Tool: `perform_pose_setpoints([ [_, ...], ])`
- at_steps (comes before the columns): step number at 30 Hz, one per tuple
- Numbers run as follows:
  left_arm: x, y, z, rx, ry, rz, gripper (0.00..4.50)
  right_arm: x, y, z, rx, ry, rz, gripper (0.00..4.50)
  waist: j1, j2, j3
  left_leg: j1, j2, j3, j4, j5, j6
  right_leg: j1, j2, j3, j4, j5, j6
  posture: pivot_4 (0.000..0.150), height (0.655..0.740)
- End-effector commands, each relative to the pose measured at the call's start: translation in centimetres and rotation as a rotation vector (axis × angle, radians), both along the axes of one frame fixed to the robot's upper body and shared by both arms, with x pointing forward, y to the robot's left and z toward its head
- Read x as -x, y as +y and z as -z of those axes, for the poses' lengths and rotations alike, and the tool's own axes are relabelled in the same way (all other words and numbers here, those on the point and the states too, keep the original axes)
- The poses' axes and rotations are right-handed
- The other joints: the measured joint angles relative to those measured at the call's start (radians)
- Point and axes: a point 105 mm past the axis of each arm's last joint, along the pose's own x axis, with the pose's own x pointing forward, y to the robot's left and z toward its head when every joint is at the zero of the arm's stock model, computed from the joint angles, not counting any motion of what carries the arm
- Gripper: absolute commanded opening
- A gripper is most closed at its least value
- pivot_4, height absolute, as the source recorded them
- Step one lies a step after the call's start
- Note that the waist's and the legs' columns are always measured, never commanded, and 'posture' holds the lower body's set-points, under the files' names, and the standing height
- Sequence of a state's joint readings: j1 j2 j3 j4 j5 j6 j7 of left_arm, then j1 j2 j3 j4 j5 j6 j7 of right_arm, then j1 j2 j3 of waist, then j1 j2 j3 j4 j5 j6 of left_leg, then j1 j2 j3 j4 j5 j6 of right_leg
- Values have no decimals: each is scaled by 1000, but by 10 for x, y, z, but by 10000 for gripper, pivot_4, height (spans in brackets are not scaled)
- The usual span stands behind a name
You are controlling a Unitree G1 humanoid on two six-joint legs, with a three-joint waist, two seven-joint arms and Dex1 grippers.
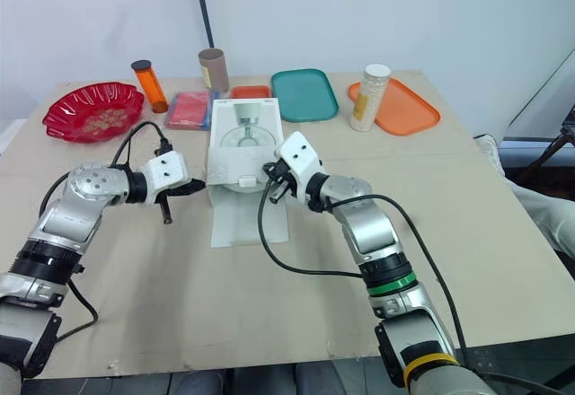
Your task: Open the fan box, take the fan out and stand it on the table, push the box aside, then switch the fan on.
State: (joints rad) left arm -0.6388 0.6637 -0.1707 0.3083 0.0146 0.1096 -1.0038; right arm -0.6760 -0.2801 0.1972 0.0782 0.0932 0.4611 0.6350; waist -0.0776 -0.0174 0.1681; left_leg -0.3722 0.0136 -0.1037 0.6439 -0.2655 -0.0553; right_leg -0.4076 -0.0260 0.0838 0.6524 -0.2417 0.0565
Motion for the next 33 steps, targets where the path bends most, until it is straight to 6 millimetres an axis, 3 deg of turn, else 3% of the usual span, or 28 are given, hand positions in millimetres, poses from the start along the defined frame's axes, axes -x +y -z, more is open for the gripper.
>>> perform_pose_setpoints([
  [1, -1, 4, -6, 64, -16, -35, 0, 2, 2, -12, -6, -36, -17, 138, 0, 0, 0, 0, 0, 0, 0, 0, 0, 0, 0, 0, 0, 0, 0, 1500, 7400],
  [5, -1, 2, -1, 91, -6, -48, 0, 1, 1, -12, 5, -38, -16, 138, 0, 0, 0, 0, 0, 0, 0, 0, 0, 0, 0, 0, 0, 0, 0, 1500, 7400],
  [11, 1, -5, -10, 156, -25, -44, 0, 3, 1, -11, 11, -39, -20, 138, 0, 0, 0, 0, 0, 0, 0, 0, 0, 0, 0, 0, 0, 0, 0, 1500, 7400],
  [15, 22, -18, -27, 265, -53, 26, 0, 5, 0, -13, 14, -42, -24, 138, 0, 0, 0, 0, 0, 0, 0, 0, 0, 0, 0, 0, 0, 0, 0, 1500, 7400],
  [21, 60, -39, -17, 324, -3, 80, 0, 8, -2, -14, 24, -40, -30, 138, 1, 0, 0, 0, 0, 0, 0, 0, 0, 0, -1, 0, 0, 0, 0, 1500, 7400],
  [33, 80, -64, -10, 418, 72, 59, 0, 10, 0, -13, 48, -29, -57, 138, 1, 0, 0, 0, 0, 0, 0, 0, 0, 0, -1, 0, -1, 0, 0, 1500, 7400],
])
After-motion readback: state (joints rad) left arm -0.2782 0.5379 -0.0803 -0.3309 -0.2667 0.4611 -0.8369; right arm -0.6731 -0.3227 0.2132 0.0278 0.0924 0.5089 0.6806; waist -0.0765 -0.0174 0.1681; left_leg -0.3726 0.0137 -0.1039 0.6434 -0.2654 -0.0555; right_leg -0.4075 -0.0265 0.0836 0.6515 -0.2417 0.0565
